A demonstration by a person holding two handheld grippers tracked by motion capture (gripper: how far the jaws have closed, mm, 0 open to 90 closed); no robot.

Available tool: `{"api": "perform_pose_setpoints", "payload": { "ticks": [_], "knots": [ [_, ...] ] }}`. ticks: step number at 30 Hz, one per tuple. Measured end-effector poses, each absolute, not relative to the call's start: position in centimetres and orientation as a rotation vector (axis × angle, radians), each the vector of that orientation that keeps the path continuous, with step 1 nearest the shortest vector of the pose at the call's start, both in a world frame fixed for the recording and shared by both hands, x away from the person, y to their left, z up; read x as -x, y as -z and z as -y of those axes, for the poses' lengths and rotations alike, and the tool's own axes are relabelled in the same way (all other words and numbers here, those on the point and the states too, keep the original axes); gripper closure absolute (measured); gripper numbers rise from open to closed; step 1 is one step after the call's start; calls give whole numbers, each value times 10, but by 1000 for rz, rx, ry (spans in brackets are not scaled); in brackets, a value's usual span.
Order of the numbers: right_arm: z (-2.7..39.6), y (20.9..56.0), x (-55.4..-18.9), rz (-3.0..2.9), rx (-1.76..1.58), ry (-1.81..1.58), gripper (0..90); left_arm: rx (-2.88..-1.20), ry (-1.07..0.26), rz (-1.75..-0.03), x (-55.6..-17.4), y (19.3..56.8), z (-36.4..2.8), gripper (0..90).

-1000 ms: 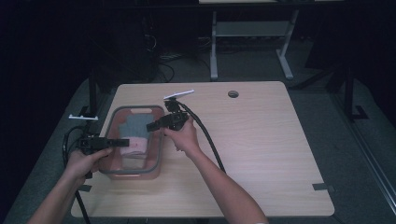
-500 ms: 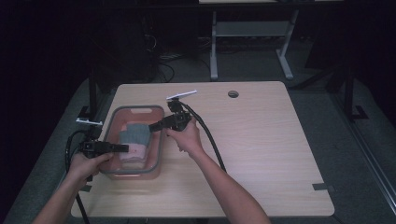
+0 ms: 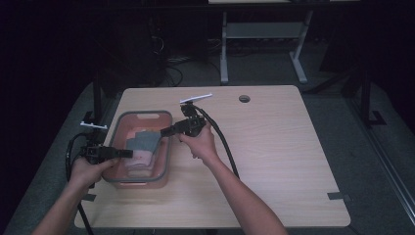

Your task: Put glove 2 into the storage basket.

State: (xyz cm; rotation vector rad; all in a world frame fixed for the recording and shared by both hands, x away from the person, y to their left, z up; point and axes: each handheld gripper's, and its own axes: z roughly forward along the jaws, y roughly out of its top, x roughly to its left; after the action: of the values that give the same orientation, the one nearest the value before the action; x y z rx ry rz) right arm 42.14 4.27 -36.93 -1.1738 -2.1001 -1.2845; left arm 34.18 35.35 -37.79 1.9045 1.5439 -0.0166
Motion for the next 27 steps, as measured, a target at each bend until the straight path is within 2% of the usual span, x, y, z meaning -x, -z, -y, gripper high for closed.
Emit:
{"api": "perform_pose_setpoints", "payload": {
  "ticks": [11, 27],
  "knots": [
    [-26, 373, -419, 2090, 1199, 1282, 656, -1842, -25, -1508, -340, 360, -360, 480],
    [5, 371, -415, 2075, 1244, 1322, 614, -1831, -7, -1410, -339, 348, -340, 397]
  ]
}}
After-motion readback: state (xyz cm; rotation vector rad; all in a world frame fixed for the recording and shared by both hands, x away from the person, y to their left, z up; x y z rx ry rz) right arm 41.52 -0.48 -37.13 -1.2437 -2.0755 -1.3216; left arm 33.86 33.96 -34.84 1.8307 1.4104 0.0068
